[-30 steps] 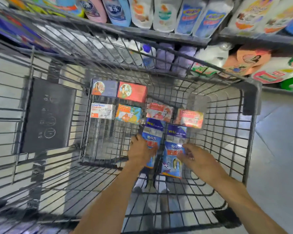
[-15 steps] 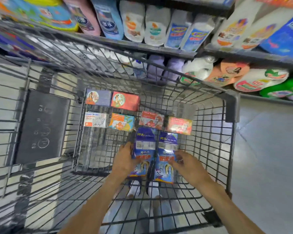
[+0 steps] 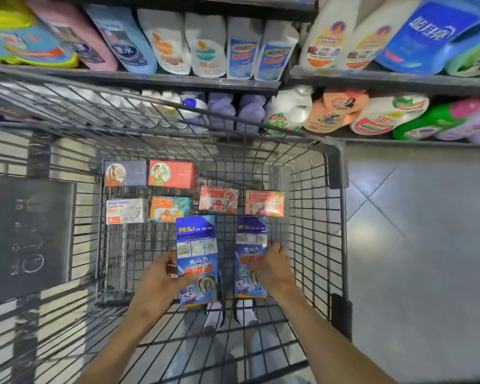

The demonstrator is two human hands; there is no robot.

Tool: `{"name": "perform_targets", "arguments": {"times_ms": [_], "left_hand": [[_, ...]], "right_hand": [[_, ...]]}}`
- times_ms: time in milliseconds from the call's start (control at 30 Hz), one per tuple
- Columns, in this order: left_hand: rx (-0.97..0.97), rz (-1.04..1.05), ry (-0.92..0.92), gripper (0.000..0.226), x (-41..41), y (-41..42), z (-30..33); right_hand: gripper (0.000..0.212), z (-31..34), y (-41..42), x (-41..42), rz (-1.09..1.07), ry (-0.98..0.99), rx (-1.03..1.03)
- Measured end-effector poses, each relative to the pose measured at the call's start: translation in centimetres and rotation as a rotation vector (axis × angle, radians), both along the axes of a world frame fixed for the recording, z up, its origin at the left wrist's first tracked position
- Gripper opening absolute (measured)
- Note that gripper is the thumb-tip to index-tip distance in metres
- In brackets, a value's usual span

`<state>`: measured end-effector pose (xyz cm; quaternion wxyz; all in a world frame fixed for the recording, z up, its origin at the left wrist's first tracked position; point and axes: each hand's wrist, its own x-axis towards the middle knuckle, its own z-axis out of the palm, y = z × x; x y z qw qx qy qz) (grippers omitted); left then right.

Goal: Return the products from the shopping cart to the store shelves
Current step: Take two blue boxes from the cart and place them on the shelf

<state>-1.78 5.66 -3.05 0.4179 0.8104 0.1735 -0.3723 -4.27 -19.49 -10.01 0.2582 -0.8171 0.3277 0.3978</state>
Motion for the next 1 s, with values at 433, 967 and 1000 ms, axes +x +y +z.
{"name": "perform_targets", "arguments": {"times_ms": [433, 967, 1000], "left_hand": [[0.042, -0.008, 0.005, 0.036, 0.4, 0.6, -0.1], [-0.056, 0.011, 0.002, 0.032, 0.2, 0.7, 2.8], [-0.072, 0.023, 0.018, 0.033, 0.0, 0.9, 2.6]], "right_hand": [[0.104, 1.3, 3.7, -0.5, -0.071, -0.006, -0.182], [0.039, 3.9, 0.8, -2.0, -0.1, -0.223, 0.092], [0.036, 4.1, 0.8, -2.3, -0.088, -0.246, 0.11]]}}
